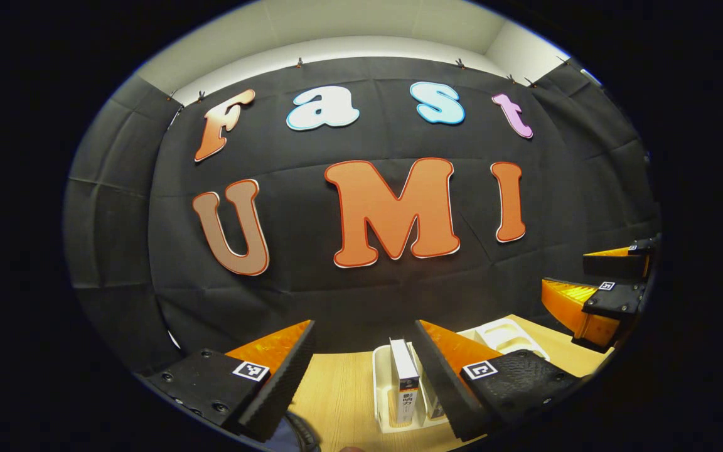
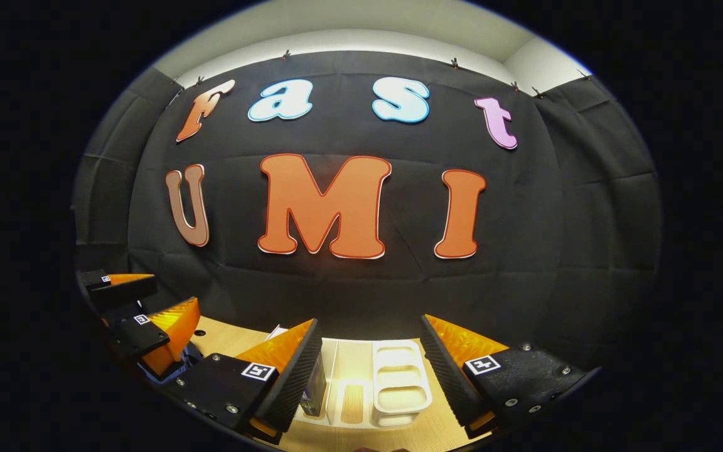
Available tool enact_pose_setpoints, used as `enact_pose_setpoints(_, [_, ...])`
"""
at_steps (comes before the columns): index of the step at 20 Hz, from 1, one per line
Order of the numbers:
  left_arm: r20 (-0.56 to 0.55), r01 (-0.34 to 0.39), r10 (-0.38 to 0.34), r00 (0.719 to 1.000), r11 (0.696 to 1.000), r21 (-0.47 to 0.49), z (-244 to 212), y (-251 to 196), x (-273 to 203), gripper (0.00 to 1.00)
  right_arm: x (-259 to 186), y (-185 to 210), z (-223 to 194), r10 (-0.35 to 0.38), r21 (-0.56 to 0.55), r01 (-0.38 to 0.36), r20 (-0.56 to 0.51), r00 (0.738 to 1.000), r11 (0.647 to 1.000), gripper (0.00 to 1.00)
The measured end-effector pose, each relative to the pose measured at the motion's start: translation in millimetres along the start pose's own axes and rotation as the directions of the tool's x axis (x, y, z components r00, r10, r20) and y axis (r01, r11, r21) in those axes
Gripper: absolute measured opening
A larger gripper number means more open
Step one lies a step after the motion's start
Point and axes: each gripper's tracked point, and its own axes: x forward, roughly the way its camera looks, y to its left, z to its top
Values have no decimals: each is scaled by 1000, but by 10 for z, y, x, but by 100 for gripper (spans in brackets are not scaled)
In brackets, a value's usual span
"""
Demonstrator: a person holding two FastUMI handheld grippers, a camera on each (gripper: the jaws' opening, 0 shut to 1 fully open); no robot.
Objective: Open the schoolbag, grab two books from the bookshelf and put them into the schoolbag.
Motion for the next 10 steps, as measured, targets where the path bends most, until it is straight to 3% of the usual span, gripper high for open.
enact_pose_setpoints(10, [27,-15,15,1000,1000,4,73,114,-63,95,34,74,-10,23,7,-23,-7,1000,1000,94])
